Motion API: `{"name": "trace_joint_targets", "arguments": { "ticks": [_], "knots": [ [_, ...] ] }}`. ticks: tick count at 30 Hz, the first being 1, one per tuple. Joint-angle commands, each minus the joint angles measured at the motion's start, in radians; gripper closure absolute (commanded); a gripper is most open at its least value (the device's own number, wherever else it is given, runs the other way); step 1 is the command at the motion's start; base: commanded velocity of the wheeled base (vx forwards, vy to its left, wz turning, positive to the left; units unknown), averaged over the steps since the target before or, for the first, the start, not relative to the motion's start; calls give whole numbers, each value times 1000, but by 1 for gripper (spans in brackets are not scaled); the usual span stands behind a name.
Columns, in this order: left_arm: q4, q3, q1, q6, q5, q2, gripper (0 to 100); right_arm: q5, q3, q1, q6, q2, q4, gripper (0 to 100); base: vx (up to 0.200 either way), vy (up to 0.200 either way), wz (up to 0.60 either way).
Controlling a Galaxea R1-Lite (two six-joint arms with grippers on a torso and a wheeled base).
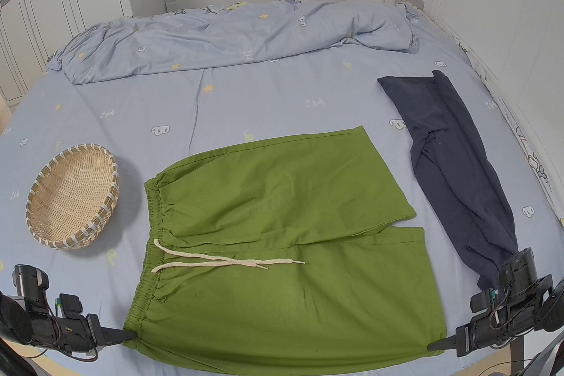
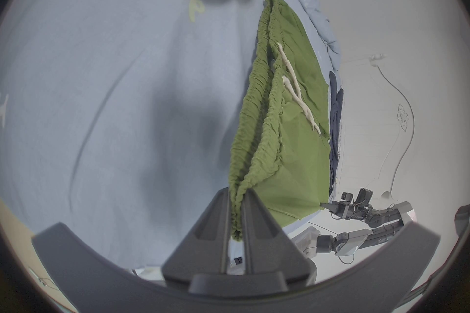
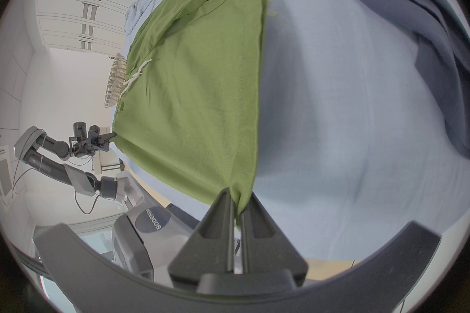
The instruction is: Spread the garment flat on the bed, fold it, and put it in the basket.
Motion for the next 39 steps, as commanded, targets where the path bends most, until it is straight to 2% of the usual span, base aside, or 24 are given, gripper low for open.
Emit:
{"name": "trace_joint_targets", "arguments": {
  "ticks": [1, 4, 9, 11, 12, 13, 14, 16, 17, 21, 24, 29, 31, 35, 36, 39],
  "knots": [
    [57, 17, 12, 8, 2, -120, 100, -1, 34, 12, -1, -101, 27, 100, 0, 0, 0],
    [54, 17, 12, 6, 2, -145, 100, -6, 17, 12, -1, -107, 27, 100, 0, 0, 0],
    [59, -47, 2, 5, 0, -195, 100, -95, -141, 12, -2, -164, 85, 100, 0, 0, 0],
    [59, -50, 2, 5, 0, -195, 100, -98, -150, 12, -2, -166, 88, 100, 0, 0, 0],
    [65, -127, -17, -41, 3, -197, 100, -141, -337, 10, -4, -190, 231, 100, 0, 0, 0],
    [68, -162, -24, -80, 5, -197, 100, -158, -408, 12, -5, -193, 286, 100, 0, 0, 0],
    [68, -167, -24, -86, 5, -197, 100, -161, -419, 12, -5, -193, 294, 100, 0, 0, 0],
    [72, -265, -50, -195, 6, -197, 100, -207, -597, 15, -7, -189, 389, 100, 0, 0, 0],
    [72, -296, -61, -219, 6, -192, 100, -219, -655, 21, -5, -187, 407, 100, 0, 0, 0],
    [78, -408, -100, -273, 10, -172, 100, -254, -836, 32, -4, -129, 456, 100, 0, 0, 0],
    [94, -486, -124, -310, 29, -149, 100, -276, -930, 35, -2, -77, 465, 100, 0, 0, 0],
    [115, -653, -212, -348, 198, -73, 100, -333, -1089, 53, -4, 6, 461, 100, 0, 0, 0],
    [117, -687, -235, -354, 224, -50, 100, -334, -1124, 53, -1, 17, 461, 100, 0, 0, 0],
    [146, -771, -258, -359, 227, -17, 100, -334, -1176, 52, 1, 37, 462, 100, 0, 0, 0],
    [226, -879, -271, -371, 227, 35, 100, -336, -1215, 47, -1, 60, 465, 100, 0, 0, 0],
    [284, -972, -274, -376, 227, 104, 100, -336, -1241, 46, -1, 84, 467, 100, 0, 0, 0]
  ]
}}
